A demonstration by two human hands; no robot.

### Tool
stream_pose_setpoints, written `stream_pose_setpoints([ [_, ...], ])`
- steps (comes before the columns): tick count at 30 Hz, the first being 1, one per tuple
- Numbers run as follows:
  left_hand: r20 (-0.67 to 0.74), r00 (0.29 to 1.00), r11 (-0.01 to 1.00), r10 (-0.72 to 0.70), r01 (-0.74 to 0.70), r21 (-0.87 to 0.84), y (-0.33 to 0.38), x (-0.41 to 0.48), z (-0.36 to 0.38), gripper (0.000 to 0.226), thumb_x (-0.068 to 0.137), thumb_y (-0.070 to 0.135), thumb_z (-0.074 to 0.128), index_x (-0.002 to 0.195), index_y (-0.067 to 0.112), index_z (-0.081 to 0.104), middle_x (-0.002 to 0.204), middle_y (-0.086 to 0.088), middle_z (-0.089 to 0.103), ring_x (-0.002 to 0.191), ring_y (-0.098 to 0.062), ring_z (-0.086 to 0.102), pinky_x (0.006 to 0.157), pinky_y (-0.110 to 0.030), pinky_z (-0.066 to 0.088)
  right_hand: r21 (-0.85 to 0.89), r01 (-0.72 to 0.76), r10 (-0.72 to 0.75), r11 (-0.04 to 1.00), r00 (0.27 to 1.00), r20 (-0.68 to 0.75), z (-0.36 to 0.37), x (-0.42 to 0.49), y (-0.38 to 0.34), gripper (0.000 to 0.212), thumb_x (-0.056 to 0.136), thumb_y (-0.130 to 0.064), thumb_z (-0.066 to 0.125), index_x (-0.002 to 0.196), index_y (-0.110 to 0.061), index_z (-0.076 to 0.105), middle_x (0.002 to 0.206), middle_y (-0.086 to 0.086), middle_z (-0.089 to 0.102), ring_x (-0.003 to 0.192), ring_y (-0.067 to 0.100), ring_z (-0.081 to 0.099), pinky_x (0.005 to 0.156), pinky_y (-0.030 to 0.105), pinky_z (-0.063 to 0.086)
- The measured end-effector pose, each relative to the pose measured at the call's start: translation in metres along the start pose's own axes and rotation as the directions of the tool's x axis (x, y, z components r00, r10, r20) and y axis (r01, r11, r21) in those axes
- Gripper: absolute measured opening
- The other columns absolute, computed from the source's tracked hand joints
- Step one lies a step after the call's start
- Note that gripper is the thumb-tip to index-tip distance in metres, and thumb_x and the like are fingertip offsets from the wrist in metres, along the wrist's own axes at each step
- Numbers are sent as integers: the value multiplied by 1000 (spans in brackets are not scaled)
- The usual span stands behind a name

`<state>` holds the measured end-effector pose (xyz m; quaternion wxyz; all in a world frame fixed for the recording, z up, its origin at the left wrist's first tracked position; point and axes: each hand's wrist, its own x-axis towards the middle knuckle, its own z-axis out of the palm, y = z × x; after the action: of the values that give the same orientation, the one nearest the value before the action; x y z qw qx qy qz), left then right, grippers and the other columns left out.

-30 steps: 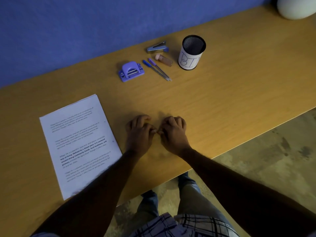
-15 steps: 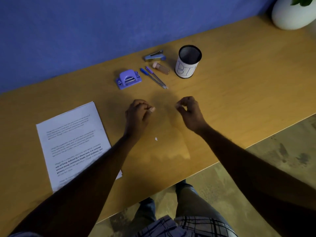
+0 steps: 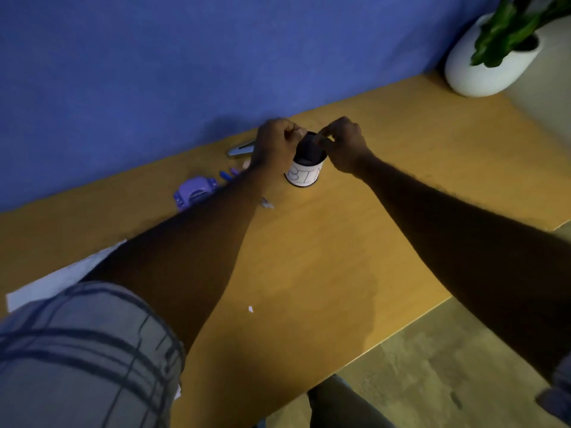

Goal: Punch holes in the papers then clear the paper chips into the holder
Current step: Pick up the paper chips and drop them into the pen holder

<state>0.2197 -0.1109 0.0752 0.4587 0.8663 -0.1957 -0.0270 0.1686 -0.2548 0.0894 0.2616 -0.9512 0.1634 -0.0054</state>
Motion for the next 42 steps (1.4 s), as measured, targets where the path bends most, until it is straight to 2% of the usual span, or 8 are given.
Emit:
stream_pose_setpoints([
  [9, 278, 959, 929, 61, -156, 334, 0, 28, 7, 21, 91, 13, 61, 102, 3, 74, 100, -17, 72, 92, -29, 67, 82, -40, 55, -182, 82, -73, 980, 996, 57, -4, 29, 12, 26, 94, -28, 59, 114, -15, 70, 128, 11, 53, 121, 31, 44, 93, 43, 37],
  [15, 263, 954, 929, 142, -220, 296, 1, 31, 2, 17, 86, 5, 67, 102, 6, 73, 102, -10, 74, 93, -23, 69, 86, -35, 57, -198, 114, -103, 973, 992, 68, -3, 33, 15, 25, 86, -32, 70, 107, -17, 71, 120, 6, 59, 115, 26, 50, 93, 43, 37],
  [21, 277, 954, 931, 112, -198, 308, -6, 27, -3, 32, 85, -2, 65, 115, 9, 69, 113, -8, 73, 102, -20, 69, 90, -37, 58, -230, 176, -153, 957, 982, 114, -11, 31, 15, 23, 93, -22, 60, 113, -23, 71, 121, 5, 62, 115, 27, 51, 98, 46, 41],
  [27, 273, 957, 974, 95, -147, 175, -8, 22, -11, 31, 90, -2, 56, 118, 4, 67, 118, -11, 70, 109, -19, 65, 89, -22, 51, 4, 121, -119, 993, 973, 196, -19, 24, 11, 25, 95, -9, 57, 117, -10, 69, 121, 9, 67, 109, 21, 61, 90, 34, 52],
  [31, 271, 958, 992, 90, -110, 60, -9, 10, -21, 27, 93, 5, 56, 119, 5, 66, 117, -9, 69, 106, -14, 63, 81, -11, 47, 253, -3, -44, 967, 983, 179, -25, 12, 5, 25, 90, -2, 61, 113, -7, 71, 114, 12, 69, 106, 24, 63, 95, 38, 54],
  [36, 220, 974, 976, -60, 104, -193, -19, -20, -36, 24, 92, 8, 61, 115, 8, 68, 105, -5, 73, 93, -11, 69, 77, -27, 56, 531, -77, -34, 844, 980, 197, -21, -28, 6, 21, 94, -9, 58, 113, -11, 68, 106, 5, 71, 84, 9, 64, 64, 21, 46],
  [39, 206, 971, 941, -119, 177, -290, -37, -55, -44, 23, 94, 6, 57, 115, 3, 66, 100, -13, 73, 85, -20, 69, 77, -32, 57, 671, -188, -4, 717, 962, 274, -7, -57, 9, 19, 96, -15, 55, 111, -18, 67, 99, -3, 72, 83, 11, 63, 74, 31, 43],
  [42, 223, 965, 938, -136, 198, -285, -60, -92, -52, 21, 95, 10, 59, 114, 7, 67, 96, -7, 73, 82, -11, 69, 77, -24, 56, 761, -300, 40, 575, 940, 340, 13, -82, 13, 19, 97, -14, 53, 109, -19, 67, 102, 0, 72, 87, 14, 63, 79, 34, 43],
])
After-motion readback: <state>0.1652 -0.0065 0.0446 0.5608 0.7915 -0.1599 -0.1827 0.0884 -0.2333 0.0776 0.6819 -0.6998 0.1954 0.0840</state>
